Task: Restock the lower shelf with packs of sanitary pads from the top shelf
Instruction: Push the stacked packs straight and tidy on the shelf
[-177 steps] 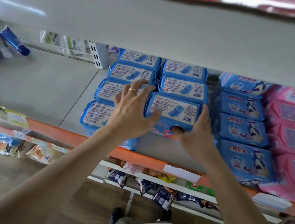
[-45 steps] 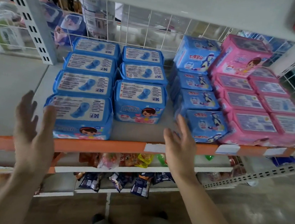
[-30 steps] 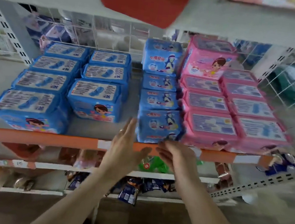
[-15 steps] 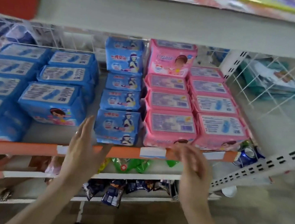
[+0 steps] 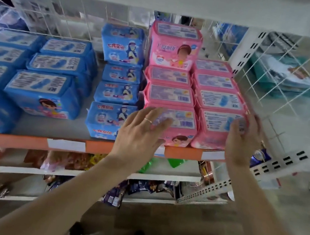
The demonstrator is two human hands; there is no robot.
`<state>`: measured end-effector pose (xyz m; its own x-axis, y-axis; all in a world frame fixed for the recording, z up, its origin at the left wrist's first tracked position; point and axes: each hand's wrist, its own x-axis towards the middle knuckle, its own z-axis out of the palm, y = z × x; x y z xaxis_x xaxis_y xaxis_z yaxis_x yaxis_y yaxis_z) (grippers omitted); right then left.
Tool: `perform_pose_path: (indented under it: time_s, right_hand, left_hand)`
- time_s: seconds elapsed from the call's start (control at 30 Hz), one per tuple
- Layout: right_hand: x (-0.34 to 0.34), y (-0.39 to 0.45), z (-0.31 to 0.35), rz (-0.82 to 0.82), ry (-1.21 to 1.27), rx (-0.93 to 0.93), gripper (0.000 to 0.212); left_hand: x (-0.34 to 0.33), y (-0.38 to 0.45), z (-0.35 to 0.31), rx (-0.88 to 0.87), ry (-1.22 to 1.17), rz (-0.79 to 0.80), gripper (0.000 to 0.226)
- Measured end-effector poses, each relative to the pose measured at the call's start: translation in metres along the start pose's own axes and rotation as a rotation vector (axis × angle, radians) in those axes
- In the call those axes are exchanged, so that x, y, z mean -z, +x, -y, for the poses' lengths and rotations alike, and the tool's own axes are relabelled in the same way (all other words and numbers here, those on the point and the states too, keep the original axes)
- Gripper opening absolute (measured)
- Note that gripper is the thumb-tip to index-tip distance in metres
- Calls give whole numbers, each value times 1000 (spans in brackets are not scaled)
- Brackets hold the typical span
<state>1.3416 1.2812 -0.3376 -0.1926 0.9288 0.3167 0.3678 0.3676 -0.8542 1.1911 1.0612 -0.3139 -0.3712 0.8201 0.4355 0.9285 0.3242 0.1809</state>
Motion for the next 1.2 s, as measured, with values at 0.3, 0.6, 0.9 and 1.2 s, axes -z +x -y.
perform_pose_path:
  time_s: [0.3,0.6,0.9,1.2]
  right_hand:
    - [-5,4,-6,86,41,0,42]
    - [24,19,-2,165,414,-136,36]
    - [10,47,1,459,451,-266,29]
    - [22,89,5,468,404,-376,22]
  left_hand:
    - [-13,17,6,70,6,38,51]
    - [-7,20,9,11,83,68,75]
    - [-15,38,7,33,141,253,91]
    - [-9,38,-3,6,134,384,100]
